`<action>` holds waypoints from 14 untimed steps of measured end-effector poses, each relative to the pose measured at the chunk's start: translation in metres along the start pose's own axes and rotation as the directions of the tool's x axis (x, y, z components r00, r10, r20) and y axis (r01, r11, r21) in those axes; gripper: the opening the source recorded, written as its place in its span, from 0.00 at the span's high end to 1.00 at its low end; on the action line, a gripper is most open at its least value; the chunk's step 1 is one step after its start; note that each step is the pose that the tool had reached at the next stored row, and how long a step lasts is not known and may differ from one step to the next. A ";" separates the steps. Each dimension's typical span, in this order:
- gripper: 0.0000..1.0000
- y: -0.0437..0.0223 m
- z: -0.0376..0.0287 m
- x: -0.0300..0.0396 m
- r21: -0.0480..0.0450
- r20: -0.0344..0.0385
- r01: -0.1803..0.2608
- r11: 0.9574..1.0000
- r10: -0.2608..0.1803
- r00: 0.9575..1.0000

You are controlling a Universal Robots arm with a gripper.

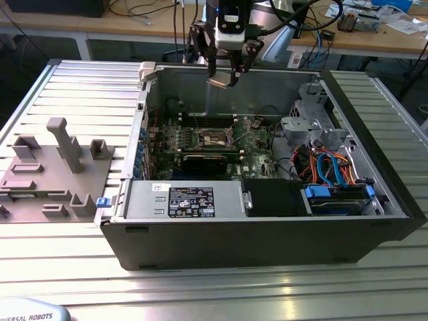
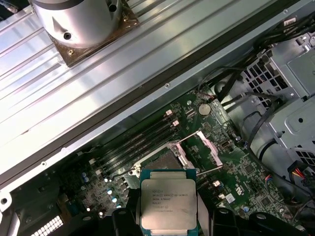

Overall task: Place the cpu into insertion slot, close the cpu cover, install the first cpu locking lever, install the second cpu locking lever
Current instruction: 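Place the cpu into insertion slot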

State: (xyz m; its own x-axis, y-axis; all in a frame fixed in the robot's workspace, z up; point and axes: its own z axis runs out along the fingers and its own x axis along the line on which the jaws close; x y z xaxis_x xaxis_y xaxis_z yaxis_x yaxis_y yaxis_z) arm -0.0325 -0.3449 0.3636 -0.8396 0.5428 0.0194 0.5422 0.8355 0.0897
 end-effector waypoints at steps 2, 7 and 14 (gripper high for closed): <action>0.46 0.0000 0.0000 0.0000 0.000 0.000 -0.001 1.000 0.001 1.000; 0.46 0.0000 0.0000 0.0000 0.000 0.000 -0.003 1.000 0.003 1.000; 0.46 0.0000 0.0000 0.0000 0.000 0.001 -0.007 1.000 0.007 1.000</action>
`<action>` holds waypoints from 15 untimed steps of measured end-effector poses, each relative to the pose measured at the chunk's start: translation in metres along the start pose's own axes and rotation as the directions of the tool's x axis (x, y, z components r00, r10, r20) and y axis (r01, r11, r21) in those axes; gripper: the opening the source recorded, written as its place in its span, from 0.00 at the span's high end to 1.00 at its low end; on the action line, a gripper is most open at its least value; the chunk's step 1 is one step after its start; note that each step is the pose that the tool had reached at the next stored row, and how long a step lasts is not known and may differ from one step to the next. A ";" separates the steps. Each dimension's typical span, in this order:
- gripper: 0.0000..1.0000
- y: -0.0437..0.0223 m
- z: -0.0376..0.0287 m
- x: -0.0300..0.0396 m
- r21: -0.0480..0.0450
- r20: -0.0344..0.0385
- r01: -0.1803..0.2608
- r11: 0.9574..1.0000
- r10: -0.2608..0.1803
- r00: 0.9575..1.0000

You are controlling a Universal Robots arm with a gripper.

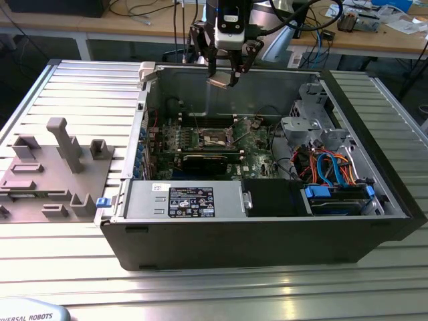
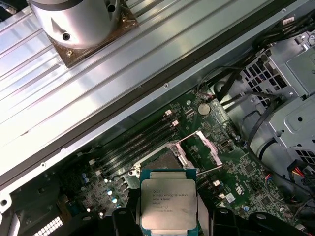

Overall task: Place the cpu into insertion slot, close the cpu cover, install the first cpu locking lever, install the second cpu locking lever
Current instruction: 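Place the cpu into insertion slot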

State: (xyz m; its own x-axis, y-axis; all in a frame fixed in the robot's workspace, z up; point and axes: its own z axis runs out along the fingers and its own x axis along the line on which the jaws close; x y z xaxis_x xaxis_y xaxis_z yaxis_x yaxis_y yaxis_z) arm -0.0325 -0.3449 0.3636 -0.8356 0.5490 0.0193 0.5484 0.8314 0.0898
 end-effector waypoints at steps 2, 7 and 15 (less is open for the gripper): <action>0.46 0.0000 0.0000 0.0000 0.000 0.000 -0.001 1.000 0.001 1.000; 0.46 0.0000 0.0000 0.0000 0.000 0.000 -0.004 1.000 0.004 1.000; 0.46 0.0000 0.0000 0.0000 0.000 0.001 -0.012 1.000 0.012 1.000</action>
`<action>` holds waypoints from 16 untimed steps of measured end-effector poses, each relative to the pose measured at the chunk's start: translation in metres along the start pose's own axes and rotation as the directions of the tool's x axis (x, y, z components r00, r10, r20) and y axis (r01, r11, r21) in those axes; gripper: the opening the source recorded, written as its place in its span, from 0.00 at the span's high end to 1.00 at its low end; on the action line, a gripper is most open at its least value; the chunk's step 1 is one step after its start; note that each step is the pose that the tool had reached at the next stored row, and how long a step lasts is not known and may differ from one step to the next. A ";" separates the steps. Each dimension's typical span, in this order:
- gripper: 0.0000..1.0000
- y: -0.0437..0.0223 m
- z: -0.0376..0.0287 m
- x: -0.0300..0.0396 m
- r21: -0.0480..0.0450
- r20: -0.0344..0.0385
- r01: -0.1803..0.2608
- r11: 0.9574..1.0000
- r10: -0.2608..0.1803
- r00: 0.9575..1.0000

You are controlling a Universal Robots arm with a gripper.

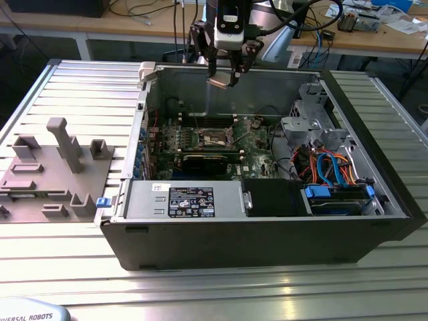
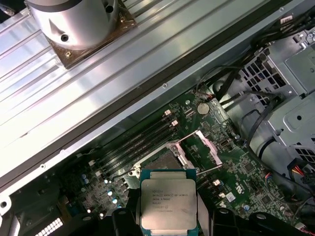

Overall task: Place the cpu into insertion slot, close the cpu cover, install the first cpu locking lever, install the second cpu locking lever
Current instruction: 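Place the cpu into insertion slot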

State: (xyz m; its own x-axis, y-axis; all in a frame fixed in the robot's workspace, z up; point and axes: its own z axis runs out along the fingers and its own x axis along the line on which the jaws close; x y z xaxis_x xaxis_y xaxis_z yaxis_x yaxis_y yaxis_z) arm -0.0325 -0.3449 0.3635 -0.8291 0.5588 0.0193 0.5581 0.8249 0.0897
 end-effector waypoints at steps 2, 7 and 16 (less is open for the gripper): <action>0.46 0.0000 0.0000 0.0000 0.000 0.000 -0.001 1.000 0.001 1.000; 0.46 0.0000 0.0000 0.0000 0.000 0.000 -0.004 1.000 0.004 1.000; 0.46 0.0000 0.0000 0.0000 0.000 0.001 -0.009 1.000 0.009 1.000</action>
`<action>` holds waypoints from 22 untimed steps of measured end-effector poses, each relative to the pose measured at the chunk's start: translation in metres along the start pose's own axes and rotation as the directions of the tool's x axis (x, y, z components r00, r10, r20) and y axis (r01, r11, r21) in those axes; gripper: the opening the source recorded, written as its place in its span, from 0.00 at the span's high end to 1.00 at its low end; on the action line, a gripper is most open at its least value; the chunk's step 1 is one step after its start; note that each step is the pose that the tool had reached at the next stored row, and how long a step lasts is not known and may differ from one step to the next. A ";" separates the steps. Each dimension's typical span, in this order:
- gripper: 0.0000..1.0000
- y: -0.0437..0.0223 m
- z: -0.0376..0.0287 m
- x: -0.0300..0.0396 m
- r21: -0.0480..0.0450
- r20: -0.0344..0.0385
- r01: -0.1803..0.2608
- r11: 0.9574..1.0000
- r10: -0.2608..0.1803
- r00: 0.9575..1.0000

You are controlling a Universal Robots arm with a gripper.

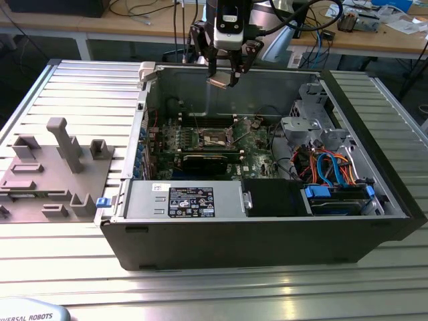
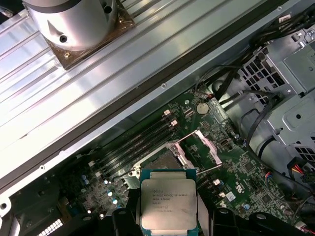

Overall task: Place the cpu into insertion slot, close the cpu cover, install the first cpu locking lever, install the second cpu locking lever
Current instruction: 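Place the cpu into insertion slot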

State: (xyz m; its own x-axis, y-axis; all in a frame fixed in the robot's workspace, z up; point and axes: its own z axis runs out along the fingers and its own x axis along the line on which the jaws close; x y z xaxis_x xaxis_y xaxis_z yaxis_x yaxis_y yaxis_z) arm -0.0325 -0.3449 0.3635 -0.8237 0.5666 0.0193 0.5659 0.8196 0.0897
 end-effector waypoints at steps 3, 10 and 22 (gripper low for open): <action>0.46 0.0000 0.0000 0.0000 0.000 0.000 -0.001 1.000 0.001 1.000; 0.46 0.0000 0.0000 0.0000 0.000 0.000 -0.005 1.000 0.005 1.000; 0.46 0.0000 0.0001 0.0000 0.000 0.001 -0.014 1.000 0.014 1.000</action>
State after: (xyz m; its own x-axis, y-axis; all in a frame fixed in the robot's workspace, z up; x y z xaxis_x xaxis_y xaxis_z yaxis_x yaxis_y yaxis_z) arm -0.0325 -0.3449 0.3635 -0.8158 0.5780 0.0193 0.5772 0.8116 0.0898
